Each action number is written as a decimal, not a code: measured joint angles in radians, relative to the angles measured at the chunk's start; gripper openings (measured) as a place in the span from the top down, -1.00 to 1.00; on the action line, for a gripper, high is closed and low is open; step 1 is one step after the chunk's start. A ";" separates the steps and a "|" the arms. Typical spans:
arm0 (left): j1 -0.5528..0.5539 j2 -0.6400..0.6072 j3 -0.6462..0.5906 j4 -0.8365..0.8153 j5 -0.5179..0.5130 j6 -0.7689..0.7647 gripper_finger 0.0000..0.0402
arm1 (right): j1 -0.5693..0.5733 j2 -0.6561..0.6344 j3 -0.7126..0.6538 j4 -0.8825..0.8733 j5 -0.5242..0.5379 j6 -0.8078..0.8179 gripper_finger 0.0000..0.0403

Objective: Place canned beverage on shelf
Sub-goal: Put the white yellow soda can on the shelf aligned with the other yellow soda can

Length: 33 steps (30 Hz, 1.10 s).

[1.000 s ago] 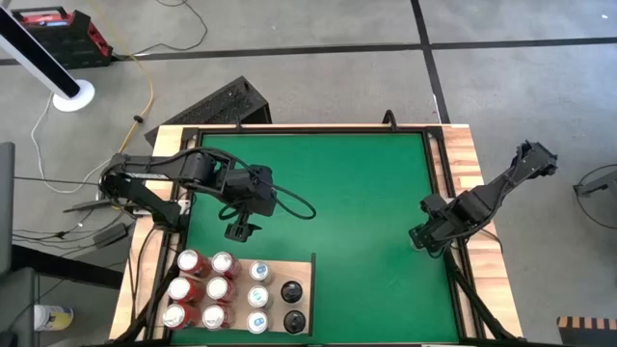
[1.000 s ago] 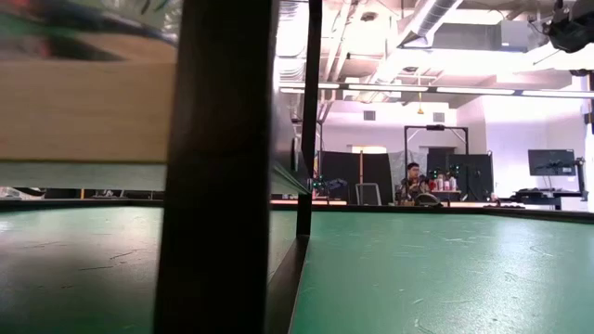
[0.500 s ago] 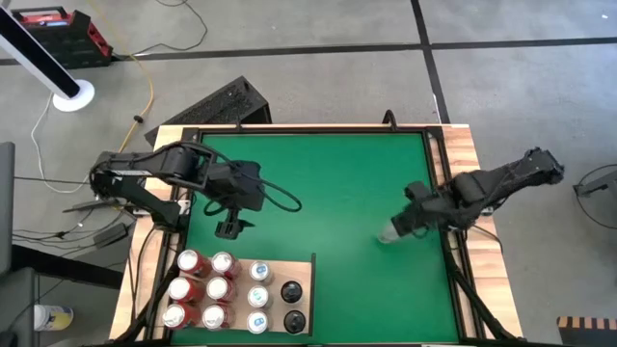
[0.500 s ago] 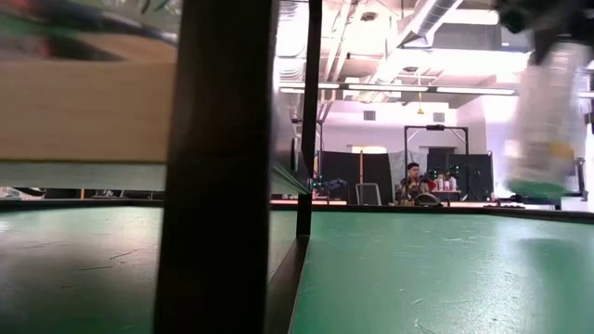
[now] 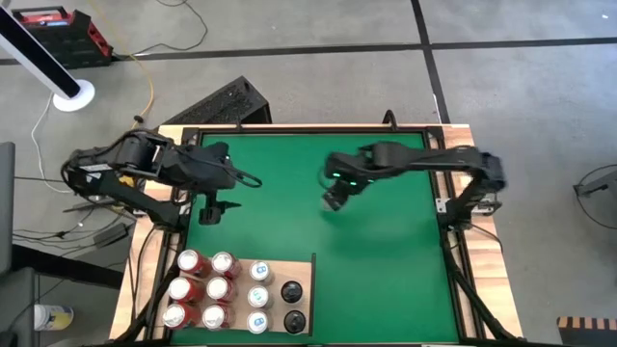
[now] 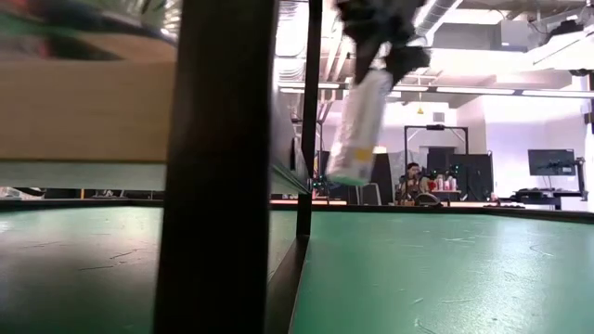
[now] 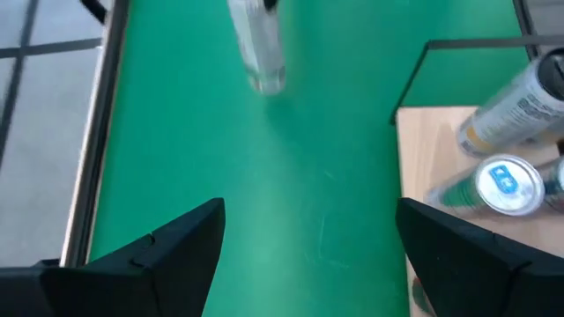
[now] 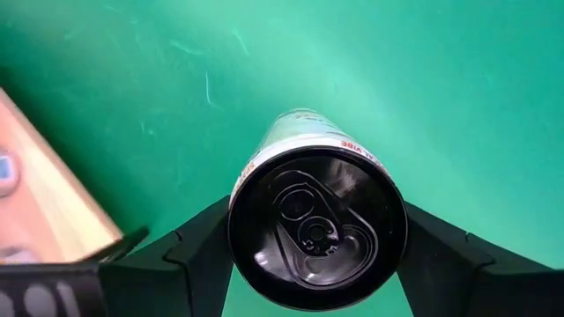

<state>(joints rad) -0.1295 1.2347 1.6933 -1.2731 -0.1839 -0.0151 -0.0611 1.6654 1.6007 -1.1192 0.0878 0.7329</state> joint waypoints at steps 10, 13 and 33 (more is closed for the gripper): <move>0.000 -0.078 -0.134 0.094 -0.007 -0.068 -0.57 | -0.020 0.381 0.364 -0.115 -0.014 -0.184 -0.38; 0.000 -0.078 -0.142 0.098 -0.006 -0.076 -0.57 | -0.011 0.435 0.430 -0.128 -0.010 -0.209 -0.38; -0.001 -0.076 -0.142 0.146 -0.046 -0.084 -0.57 | -0.014 0.358 0.476 -0.089 -0.013 -0.242 -0.85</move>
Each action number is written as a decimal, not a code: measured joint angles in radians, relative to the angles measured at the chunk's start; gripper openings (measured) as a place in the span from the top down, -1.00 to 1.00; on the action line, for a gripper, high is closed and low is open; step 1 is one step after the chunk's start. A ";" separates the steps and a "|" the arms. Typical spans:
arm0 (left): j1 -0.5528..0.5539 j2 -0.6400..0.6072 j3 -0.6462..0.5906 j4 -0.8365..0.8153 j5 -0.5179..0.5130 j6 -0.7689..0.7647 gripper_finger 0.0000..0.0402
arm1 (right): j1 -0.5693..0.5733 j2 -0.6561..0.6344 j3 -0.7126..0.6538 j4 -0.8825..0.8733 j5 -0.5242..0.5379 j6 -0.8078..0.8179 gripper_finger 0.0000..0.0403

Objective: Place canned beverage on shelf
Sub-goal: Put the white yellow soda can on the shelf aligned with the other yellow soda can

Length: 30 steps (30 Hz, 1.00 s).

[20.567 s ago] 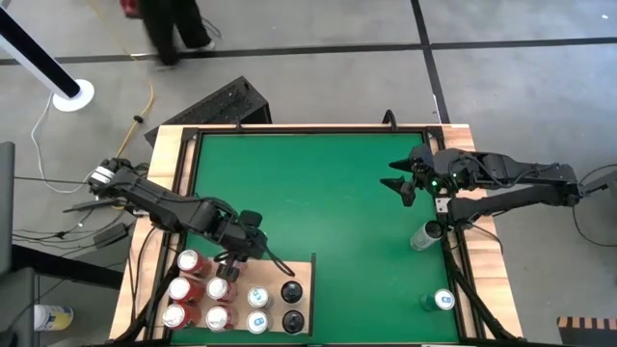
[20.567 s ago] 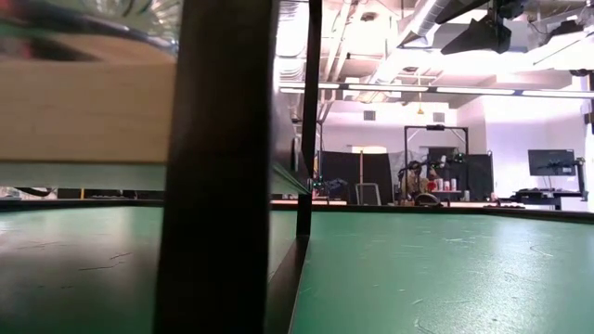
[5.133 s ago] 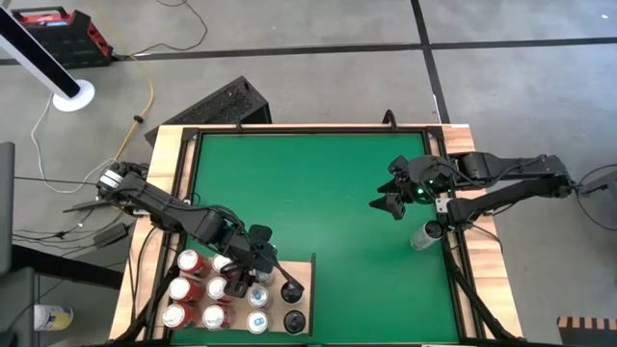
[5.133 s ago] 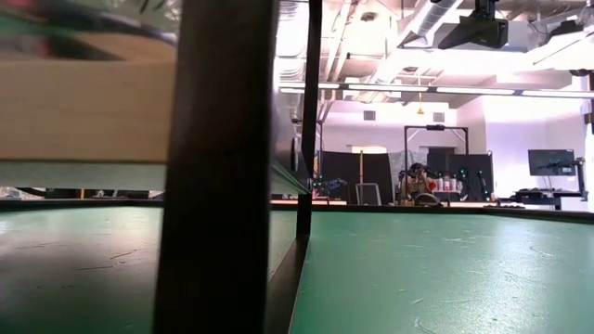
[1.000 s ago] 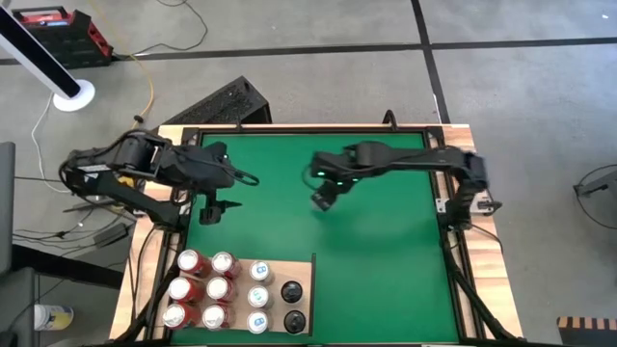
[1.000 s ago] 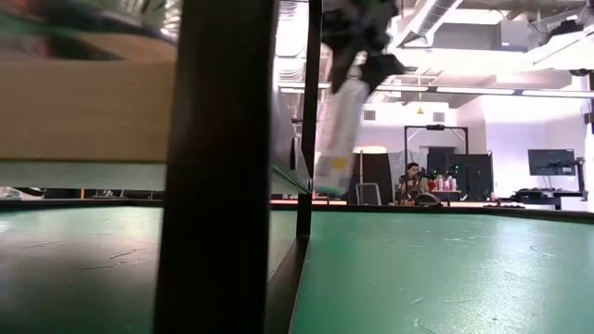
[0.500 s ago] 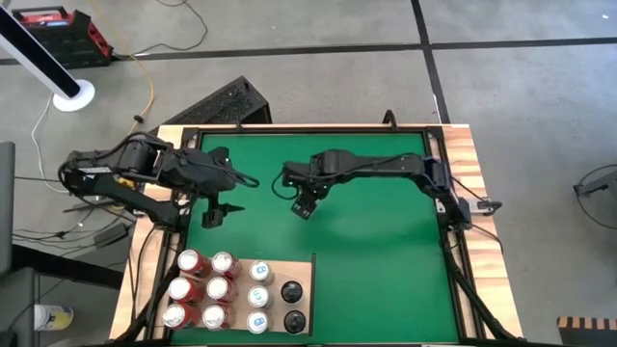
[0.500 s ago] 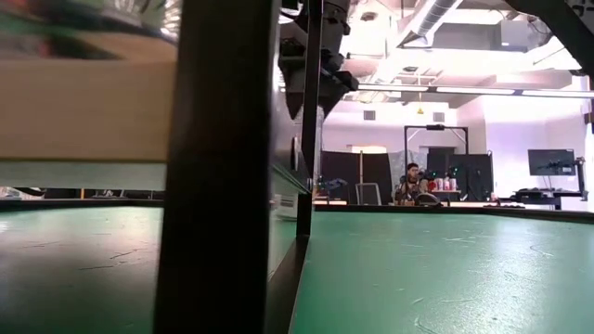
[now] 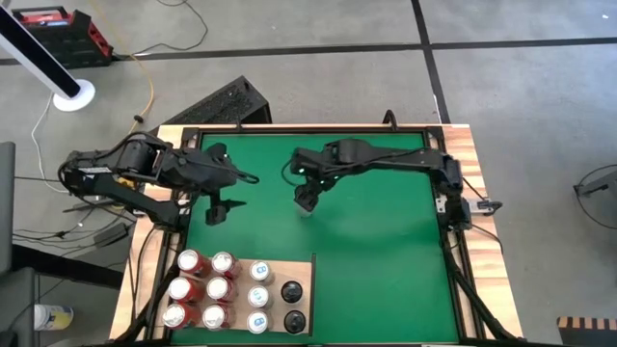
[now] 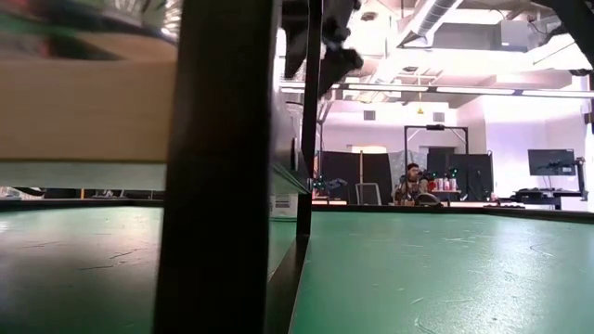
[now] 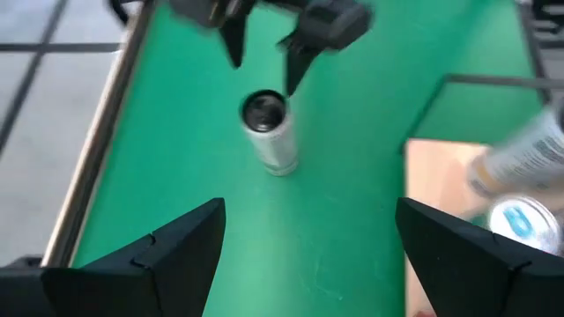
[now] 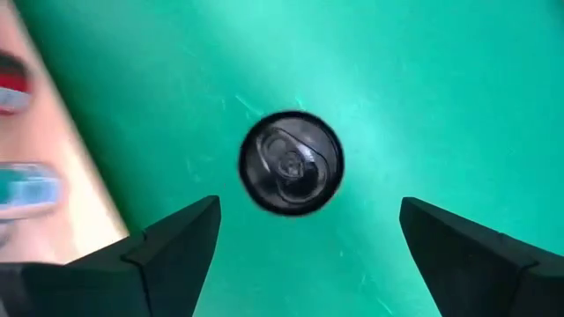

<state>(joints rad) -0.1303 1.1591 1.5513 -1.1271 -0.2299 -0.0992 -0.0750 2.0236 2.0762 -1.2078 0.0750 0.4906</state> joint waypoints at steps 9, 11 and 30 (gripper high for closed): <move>0.031 0.026 -0.121 0.267 -0.225 -0.315 -0.57 | -0.014 -0.192 0.000 -0.161 0.013 -0.083 -0.86; 0.059 0.054 -0.166 0.337 -0.195 -0.397 -0.57 | -0.015 -0.235 0.000 -0.231 0.045 -0.089 -0.86; 0.197 0.467 -0.205 0.561 0.043 -0.797 -0.57 | -0.085 -0.759 -0.502 -0.260 0.179 -0.022 -0.86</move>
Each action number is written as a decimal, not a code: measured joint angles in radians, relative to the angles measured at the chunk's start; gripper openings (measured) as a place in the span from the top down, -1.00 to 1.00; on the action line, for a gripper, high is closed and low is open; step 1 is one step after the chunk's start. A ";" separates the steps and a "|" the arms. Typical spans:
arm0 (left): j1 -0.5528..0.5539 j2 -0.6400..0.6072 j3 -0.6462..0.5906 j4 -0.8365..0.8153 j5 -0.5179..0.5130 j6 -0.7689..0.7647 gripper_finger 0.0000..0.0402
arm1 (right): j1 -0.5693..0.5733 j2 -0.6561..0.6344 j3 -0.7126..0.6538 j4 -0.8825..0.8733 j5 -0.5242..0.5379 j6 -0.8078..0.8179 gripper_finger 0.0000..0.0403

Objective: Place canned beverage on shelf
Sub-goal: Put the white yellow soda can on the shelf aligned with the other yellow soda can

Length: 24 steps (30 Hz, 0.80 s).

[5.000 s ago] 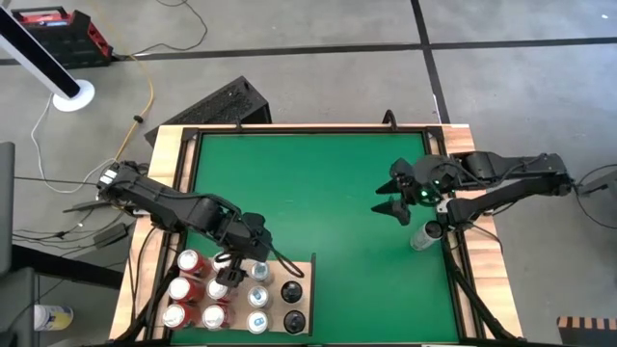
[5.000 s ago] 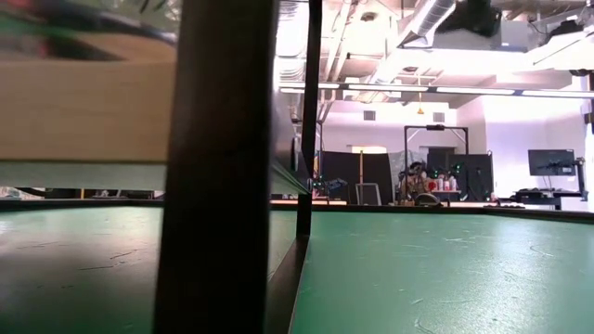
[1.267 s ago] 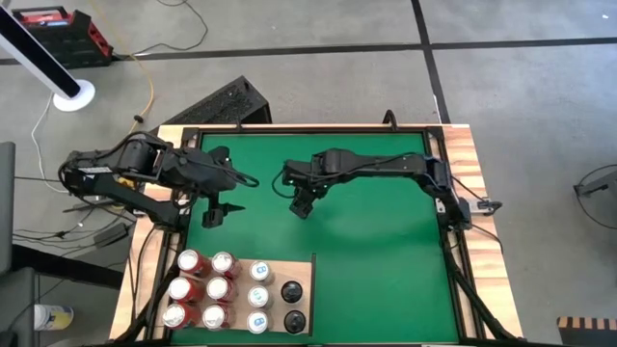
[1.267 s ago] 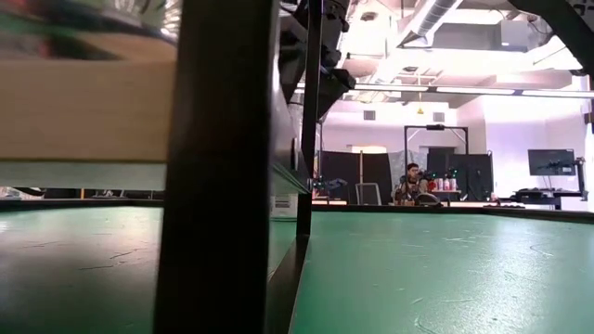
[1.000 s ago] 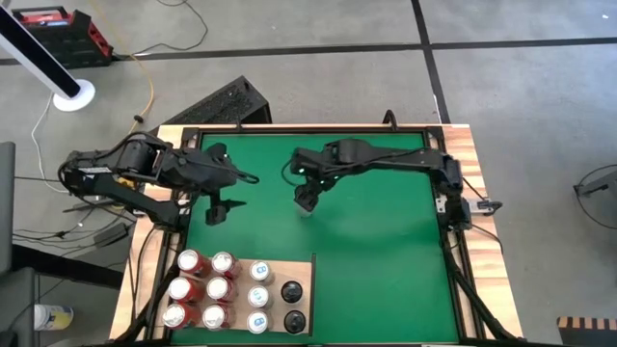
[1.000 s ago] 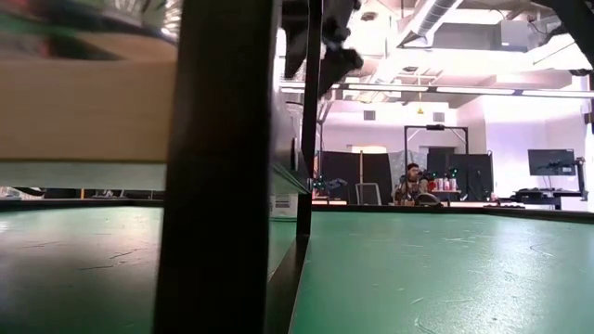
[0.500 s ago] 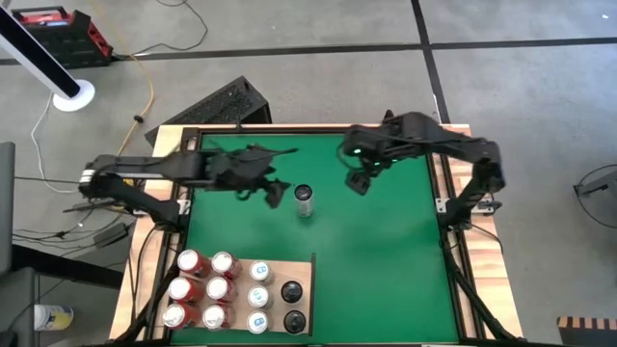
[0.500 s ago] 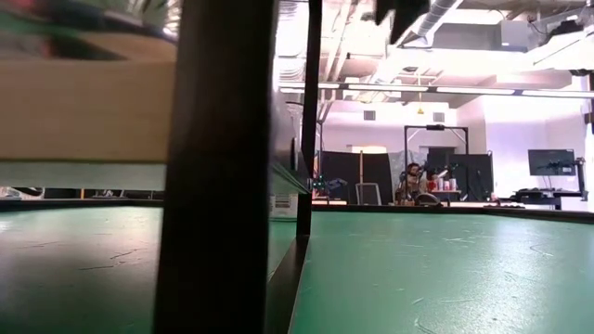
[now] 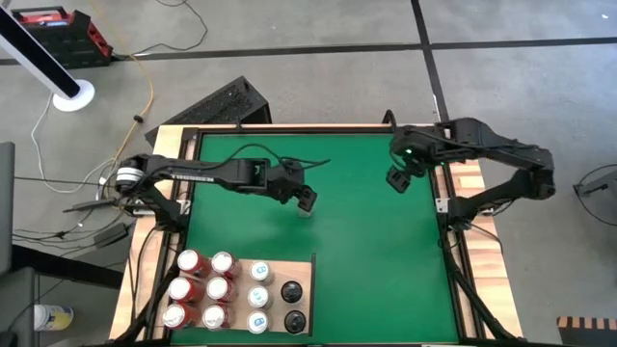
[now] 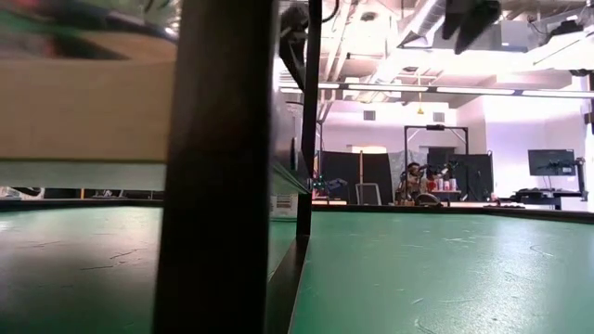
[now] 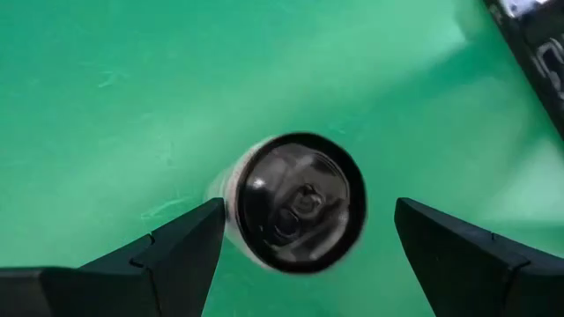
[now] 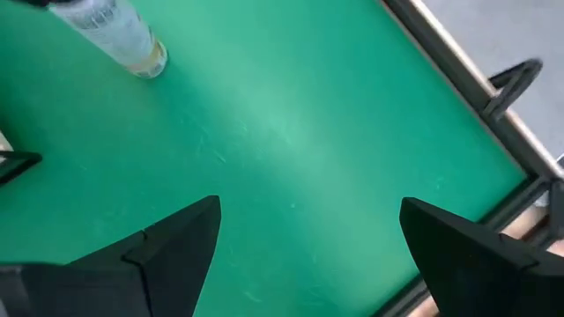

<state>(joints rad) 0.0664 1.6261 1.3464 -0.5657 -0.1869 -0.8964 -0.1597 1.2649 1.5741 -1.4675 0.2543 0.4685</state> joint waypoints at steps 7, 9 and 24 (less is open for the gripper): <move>0.005 0.015 0.000 0.003 -0.074 -0.025 -0.57 | -0.035 -0.136 -0.192 0.079 -0.072 -0.005 -0.86; 0.004 0.015 0.000 0.000 -0.084 -0.023 -0.57 | -0.043 -0.161 -0.228 0.087 -0.092 -0.006 -0.86; -0.015 0.079 0.003 0.065 -0.094 -0.009 -0.57 | -0.060 -0.206 -0.279 0.095 -0.106 -0.062 -0.86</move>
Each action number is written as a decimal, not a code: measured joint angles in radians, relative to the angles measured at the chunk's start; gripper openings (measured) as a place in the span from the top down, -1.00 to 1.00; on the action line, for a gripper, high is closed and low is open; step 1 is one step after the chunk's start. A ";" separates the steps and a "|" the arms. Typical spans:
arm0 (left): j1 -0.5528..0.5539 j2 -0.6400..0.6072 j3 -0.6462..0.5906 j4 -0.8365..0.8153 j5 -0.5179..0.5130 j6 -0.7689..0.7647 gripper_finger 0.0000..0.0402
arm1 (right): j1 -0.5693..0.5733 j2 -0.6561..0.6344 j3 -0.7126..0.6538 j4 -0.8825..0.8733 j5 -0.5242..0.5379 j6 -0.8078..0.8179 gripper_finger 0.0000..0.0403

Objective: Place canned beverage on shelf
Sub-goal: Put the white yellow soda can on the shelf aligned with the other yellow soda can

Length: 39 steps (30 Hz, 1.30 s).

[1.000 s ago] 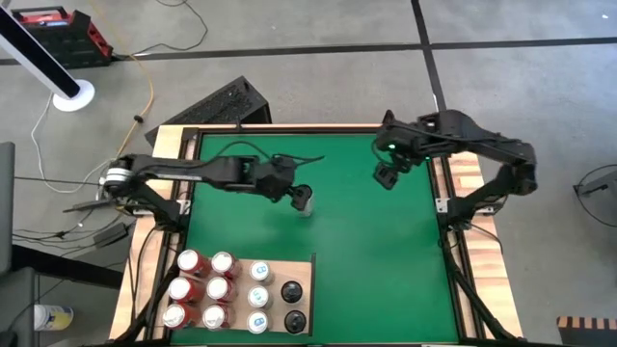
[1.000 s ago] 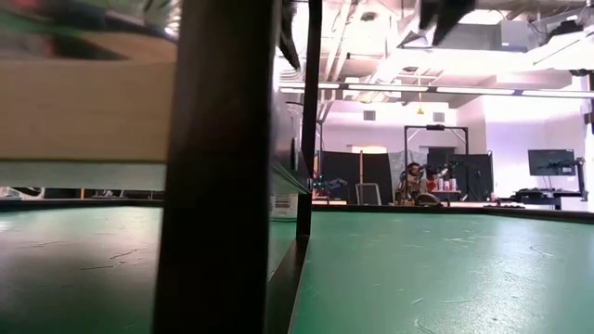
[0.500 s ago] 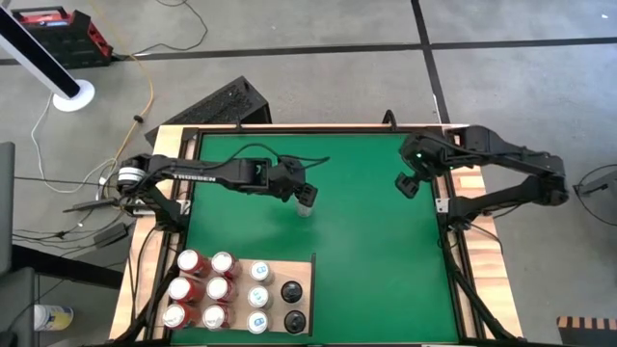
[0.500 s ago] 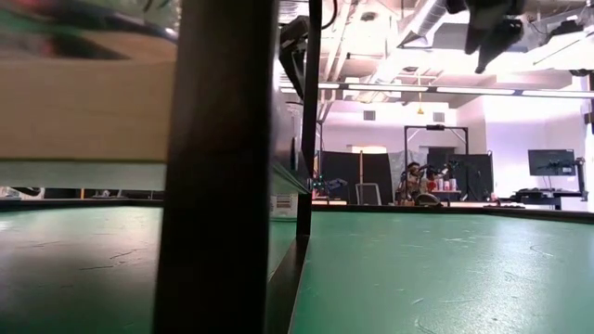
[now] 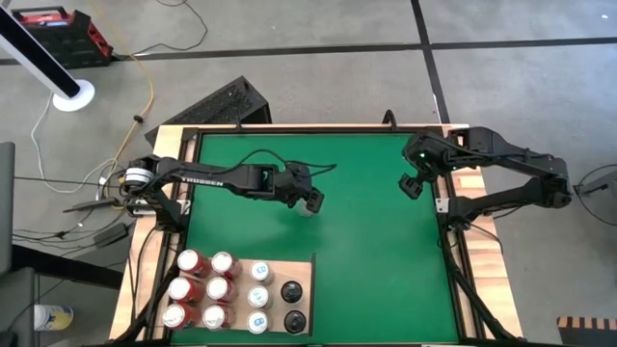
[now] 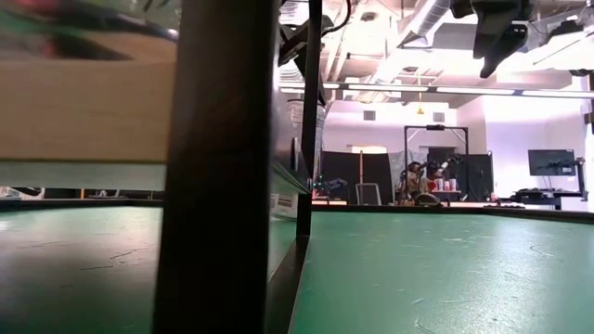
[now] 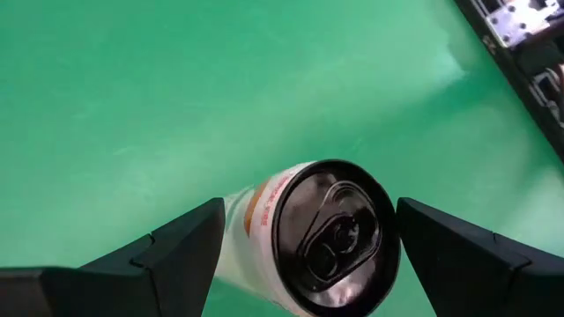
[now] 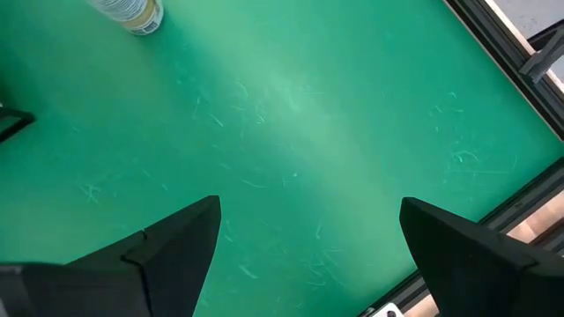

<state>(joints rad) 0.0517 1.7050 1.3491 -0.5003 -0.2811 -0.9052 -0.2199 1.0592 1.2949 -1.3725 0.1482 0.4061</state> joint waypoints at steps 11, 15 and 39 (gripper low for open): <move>0.011 -0.023 0.025 -0.084 -0.051 0.078 -0.57 | 0.000 0.000 0.000 0.000 -0.023 0.012 -0.86; 0.023 -0.024 0.068 -0.105 -0.057 0.123 -0.57 | 0.001 0.000 0.000 0.001 -0.023 0.026 -0.86; -0.029 -0.016 0.157 -0.183 -0.105 0.027 -0.57 | 0.002 0.000 0.000 0.029 -0.023 0.030 -0.86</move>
<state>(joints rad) 0.0231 1.6886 1.5059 -0.6834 -0.3863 -0.8779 -0.2184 1.0595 1.2949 -1.3434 0.1257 0.4357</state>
